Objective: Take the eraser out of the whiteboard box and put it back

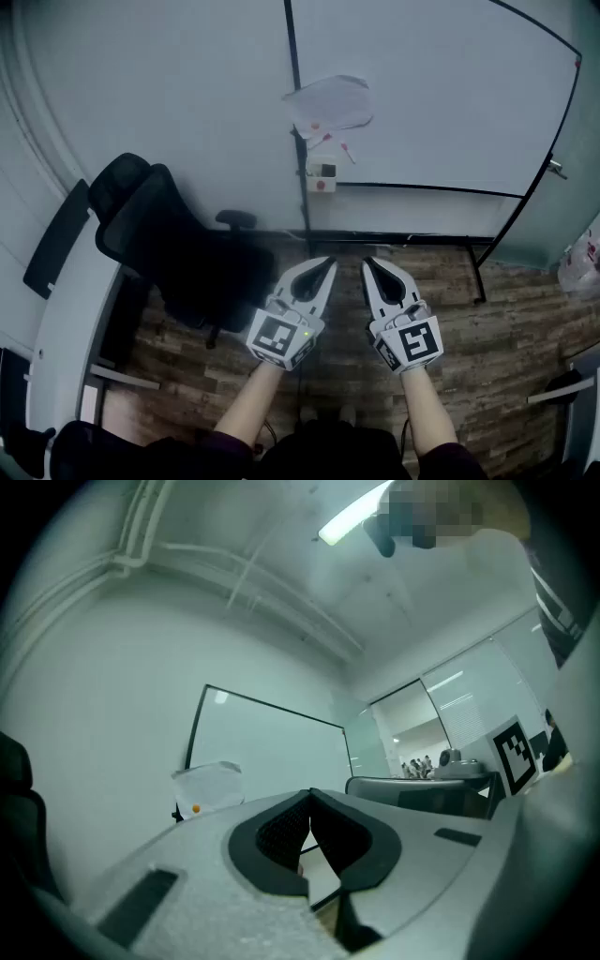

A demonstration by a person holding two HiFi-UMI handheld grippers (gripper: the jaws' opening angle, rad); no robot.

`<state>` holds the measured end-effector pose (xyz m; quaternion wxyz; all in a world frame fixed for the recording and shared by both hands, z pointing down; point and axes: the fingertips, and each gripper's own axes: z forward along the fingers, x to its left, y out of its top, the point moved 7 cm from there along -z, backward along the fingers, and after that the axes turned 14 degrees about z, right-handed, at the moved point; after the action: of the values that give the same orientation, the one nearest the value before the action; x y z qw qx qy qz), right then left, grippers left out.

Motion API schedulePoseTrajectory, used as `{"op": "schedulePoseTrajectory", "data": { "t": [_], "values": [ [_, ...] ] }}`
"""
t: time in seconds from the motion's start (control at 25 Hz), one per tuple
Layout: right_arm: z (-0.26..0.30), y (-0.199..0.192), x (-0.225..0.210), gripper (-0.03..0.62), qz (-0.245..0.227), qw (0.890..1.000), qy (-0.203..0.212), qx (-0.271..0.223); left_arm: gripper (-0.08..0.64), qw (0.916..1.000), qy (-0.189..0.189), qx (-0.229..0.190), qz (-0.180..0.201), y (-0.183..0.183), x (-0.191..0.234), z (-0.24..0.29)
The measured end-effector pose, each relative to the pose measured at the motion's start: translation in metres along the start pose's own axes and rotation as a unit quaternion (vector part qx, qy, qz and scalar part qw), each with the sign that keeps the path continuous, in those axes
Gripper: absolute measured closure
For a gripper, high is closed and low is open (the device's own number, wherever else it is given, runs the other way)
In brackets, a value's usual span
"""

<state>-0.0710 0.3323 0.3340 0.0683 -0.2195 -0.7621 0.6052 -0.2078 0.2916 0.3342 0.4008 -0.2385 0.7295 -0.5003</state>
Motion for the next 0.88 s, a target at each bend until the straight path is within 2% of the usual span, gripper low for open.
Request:
{"op": "schedulePoseTrajectory", "data": {
  "t": [0.56, 0.88],
  "values": [
    [0.000, -0.011, -0.017, 0.589, 0.021, 1.000, 0.013, 0.010, 0.554, 0.9999, 0.000, 0.011, -0.006, -0.011, -0.005, 0.014],
    [-0.010, -0.016, -0.059, 0.589, 0.049, 0.999, 0.003, 0.009, 0.554, 0.9996, 0.006, 0.025, -0.011, -0.024, -0.017, 0.041]
  ]
}}
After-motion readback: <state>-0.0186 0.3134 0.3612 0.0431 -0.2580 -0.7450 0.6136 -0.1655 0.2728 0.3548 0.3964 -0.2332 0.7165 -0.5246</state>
